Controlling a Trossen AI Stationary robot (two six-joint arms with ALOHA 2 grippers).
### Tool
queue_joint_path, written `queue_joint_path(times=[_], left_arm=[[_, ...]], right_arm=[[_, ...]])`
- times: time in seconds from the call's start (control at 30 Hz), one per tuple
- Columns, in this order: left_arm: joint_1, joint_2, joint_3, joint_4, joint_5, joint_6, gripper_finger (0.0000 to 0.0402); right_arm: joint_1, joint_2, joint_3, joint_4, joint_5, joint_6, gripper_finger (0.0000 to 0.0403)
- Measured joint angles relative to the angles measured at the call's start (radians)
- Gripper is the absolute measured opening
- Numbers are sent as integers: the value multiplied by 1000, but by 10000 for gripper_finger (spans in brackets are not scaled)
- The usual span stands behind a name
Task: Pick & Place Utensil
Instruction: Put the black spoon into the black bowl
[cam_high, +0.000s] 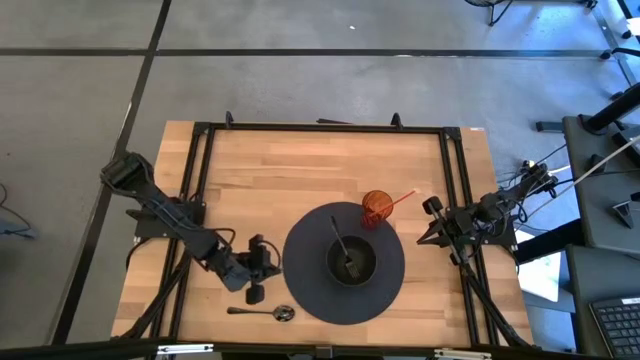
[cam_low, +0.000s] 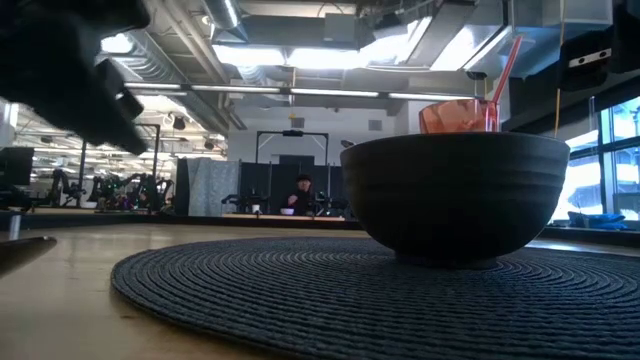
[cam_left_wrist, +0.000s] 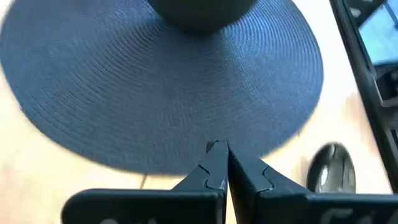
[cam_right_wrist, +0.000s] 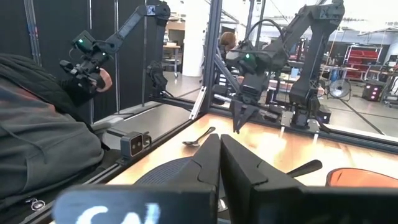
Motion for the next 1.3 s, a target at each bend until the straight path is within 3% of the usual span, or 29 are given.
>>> queue_joint_path(times=[0.33,0.63,0.73,0.83,1.0,1.1,1.3], left_arm=[[-45,1,-10,8,-7,47,5],[-64,7,-10,4,-82,62,2],[-66,7,-10,5,-70,45,5],[-66,20,6,-1,12,-21,3],[-66,180,179,-87,179,-19,3],[-63,267,321,-232,307,-30,3],[-80,346,550,-635,368,-171,22]], right_arm=[[0,0,0,0,0,-7,14],[0,0,0,0,0,-6,14],[0,0,0,0,0,-6,14],[0,0,0,0,0,-7,14],[0,0,0,0,0,0,14],[0,0,0,0,0,23,14],[0,0,0,0,0,25,14]])
